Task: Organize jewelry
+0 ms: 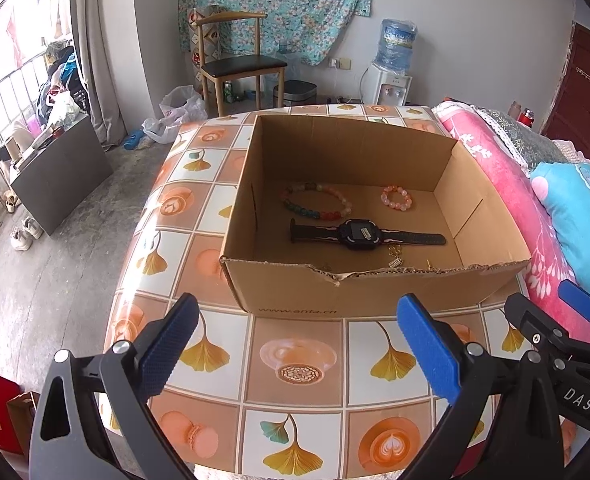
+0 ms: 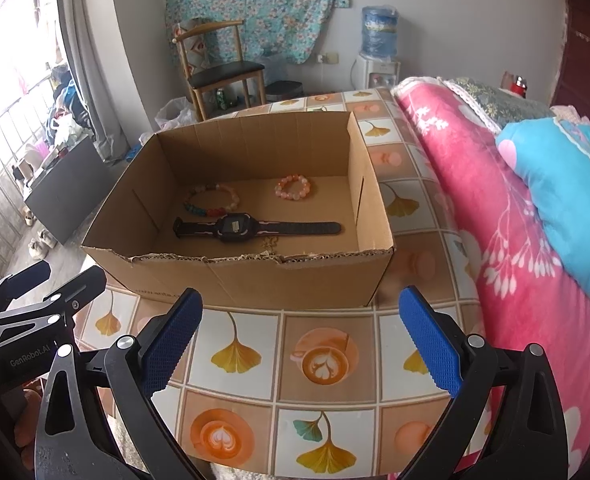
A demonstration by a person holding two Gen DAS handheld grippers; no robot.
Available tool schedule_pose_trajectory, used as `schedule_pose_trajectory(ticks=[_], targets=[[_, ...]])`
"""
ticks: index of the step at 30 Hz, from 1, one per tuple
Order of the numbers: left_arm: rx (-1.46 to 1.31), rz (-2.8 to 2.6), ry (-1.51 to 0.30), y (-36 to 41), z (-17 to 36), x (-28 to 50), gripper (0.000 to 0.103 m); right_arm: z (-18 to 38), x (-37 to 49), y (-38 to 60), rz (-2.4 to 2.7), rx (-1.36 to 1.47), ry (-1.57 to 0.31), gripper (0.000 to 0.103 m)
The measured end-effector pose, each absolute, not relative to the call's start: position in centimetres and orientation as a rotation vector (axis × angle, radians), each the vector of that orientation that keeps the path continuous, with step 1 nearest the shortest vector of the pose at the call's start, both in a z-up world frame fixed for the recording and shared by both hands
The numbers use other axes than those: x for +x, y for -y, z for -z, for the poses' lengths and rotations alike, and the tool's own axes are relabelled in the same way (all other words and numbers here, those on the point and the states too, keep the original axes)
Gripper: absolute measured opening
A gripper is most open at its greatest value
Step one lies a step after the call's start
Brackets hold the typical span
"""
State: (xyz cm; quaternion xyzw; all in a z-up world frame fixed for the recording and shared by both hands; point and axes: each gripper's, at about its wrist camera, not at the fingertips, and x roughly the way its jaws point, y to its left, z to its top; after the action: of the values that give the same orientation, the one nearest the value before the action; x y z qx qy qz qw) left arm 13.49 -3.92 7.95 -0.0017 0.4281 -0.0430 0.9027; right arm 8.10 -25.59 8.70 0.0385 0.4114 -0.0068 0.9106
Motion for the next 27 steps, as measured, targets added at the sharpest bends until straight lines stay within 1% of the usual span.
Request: schedule_pose_trajectory(ticks=[27], targets=[[0.003, 0.075, -0.862, 3.99, -8.59, 13.3, 0.098, -8.84, 8.0, 25.54, 0.009, 0.076, -0.852, 0.095]])
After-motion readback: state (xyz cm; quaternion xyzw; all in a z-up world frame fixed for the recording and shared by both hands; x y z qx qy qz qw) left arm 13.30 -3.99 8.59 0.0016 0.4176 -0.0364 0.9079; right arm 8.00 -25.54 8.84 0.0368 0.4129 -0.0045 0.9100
